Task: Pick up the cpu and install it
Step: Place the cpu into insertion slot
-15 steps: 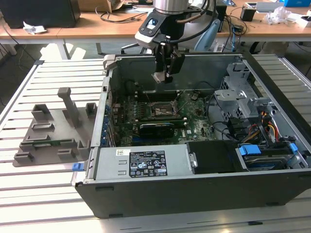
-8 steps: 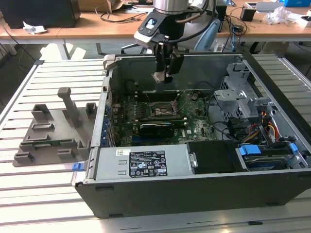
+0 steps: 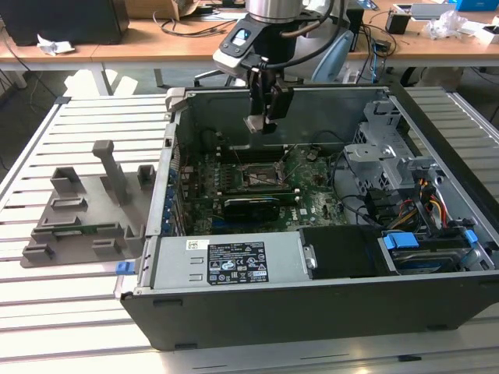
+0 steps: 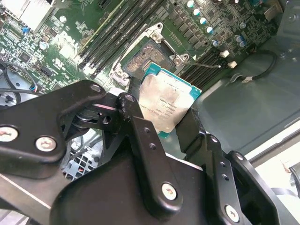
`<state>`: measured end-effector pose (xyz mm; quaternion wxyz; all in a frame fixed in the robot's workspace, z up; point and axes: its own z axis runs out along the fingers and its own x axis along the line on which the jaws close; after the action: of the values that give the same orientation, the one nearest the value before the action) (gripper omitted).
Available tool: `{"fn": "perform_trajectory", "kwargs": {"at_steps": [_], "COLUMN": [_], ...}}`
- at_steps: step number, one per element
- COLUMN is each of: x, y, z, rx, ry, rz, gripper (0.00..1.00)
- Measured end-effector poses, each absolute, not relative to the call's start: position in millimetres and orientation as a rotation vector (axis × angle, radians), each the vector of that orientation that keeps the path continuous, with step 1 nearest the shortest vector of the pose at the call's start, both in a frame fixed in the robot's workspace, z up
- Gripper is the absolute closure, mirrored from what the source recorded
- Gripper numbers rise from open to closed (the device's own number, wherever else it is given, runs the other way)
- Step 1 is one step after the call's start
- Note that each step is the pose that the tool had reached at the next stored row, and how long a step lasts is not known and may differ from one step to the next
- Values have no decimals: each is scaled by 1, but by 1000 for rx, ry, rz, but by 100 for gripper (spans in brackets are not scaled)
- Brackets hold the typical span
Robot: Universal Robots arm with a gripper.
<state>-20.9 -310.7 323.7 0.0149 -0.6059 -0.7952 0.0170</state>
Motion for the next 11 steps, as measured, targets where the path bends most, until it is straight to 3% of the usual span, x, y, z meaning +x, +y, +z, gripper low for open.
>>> {"fn": "perform_trajectory", "kwargs": {"at_steps": [11], "x": [-21], "y": [-311], "z": [324], "rx": [-1946], "ry": [-2427], "rz": [52], "gripper": [45]}}
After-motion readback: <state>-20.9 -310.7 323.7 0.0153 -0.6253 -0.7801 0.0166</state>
